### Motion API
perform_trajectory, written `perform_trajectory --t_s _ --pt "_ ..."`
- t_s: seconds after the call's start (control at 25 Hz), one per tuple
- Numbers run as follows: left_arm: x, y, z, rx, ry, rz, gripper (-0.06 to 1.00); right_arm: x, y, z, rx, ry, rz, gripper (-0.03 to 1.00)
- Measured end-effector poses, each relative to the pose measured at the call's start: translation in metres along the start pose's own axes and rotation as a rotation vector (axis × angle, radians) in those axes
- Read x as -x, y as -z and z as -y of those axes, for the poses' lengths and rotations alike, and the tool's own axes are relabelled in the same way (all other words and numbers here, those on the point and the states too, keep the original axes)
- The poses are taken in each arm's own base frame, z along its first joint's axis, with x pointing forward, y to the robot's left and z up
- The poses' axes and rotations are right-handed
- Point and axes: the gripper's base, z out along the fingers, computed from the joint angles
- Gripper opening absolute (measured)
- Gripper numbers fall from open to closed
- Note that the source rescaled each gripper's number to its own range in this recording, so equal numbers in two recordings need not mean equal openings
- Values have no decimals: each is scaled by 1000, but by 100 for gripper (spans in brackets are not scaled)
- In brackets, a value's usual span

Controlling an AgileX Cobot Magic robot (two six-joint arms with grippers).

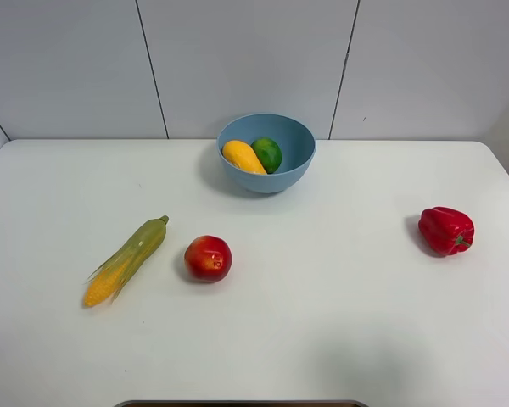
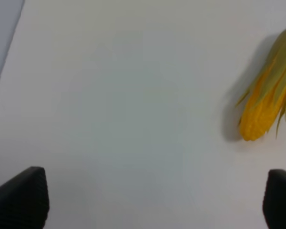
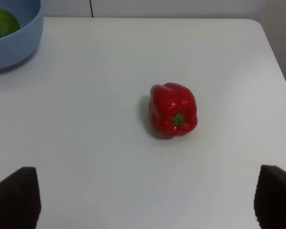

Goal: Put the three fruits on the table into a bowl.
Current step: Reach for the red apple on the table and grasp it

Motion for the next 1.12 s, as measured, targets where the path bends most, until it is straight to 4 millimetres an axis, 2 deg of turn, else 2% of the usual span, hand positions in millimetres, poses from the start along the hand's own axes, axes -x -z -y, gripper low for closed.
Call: perform_trajectory --t_s 0.16,0.28,0.44,0.56,0.84,0.96,1.12 --pt "49 0 -6 -6 -58 -40 100 0 0 0 0 0 0 100" --pt "85 -7 -7 -40 -70 -86 100 0 0 0 0 0 0 100" --pt "126 -28 -2 -152 -89 -204 100 0 0 0 0 0 0 100" --pt "149 -50 4 -255 -137 -271 100 0 0 0 0 0 0 100" --pt "176 -97 15 -404 -190 -339 100 0 0 0 0 0 0 100" --pt "181 -108 19 -412 -224 -357 100 0 0 0 0 0 0 100" --pt "185 -111 40 -405 -361 -329 100 0 0 0 0 0 0 100"
